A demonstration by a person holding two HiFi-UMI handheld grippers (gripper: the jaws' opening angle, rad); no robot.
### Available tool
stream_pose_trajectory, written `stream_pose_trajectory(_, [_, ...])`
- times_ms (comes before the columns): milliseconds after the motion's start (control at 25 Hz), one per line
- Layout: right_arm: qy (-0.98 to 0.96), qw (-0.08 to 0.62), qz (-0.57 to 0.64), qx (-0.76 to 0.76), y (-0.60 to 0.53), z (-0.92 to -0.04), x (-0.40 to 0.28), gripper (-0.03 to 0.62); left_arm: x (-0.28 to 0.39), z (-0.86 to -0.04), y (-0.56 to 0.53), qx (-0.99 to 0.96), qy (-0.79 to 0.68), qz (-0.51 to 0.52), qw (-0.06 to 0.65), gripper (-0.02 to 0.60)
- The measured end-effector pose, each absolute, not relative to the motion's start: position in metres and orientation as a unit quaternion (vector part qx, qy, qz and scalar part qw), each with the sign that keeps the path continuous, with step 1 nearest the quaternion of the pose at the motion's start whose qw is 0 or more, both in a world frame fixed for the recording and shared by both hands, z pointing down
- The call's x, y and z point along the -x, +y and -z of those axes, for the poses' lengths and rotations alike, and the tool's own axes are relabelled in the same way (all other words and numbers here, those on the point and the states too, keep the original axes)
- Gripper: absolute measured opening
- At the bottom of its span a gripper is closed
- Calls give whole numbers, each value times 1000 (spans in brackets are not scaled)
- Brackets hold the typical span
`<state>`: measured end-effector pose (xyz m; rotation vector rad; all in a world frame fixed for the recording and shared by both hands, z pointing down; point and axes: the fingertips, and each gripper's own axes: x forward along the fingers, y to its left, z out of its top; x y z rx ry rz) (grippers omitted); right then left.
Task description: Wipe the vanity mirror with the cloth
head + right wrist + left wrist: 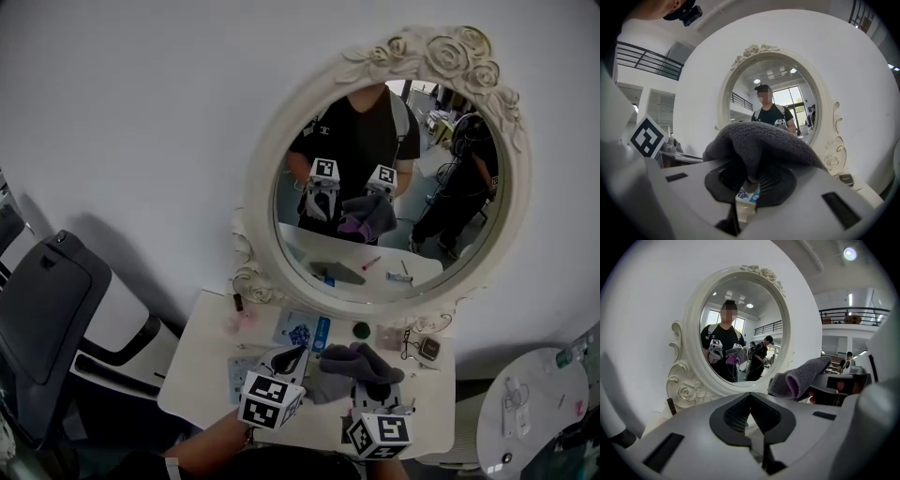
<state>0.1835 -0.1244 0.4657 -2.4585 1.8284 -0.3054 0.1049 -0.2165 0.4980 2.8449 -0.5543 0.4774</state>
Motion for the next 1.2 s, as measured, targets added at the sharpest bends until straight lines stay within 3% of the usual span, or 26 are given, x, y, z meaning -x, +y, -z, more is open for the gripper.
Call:
stream_pose_trajectory(520, [598,29,36,800,-157,-415,-235,41,-128,-493,-235,-962,-199,-153,106,6])
stream_pose_trajectory(920, [605,124,-133,775,-187,-198,-308,41,-133,-471,-228,-960,-233,-130,84,6])
stream_pose_trajectory(1200, [581,105,-200,782,-211,-103,-337,41,-116,-471,-237,-953,-258,-130,88,6])
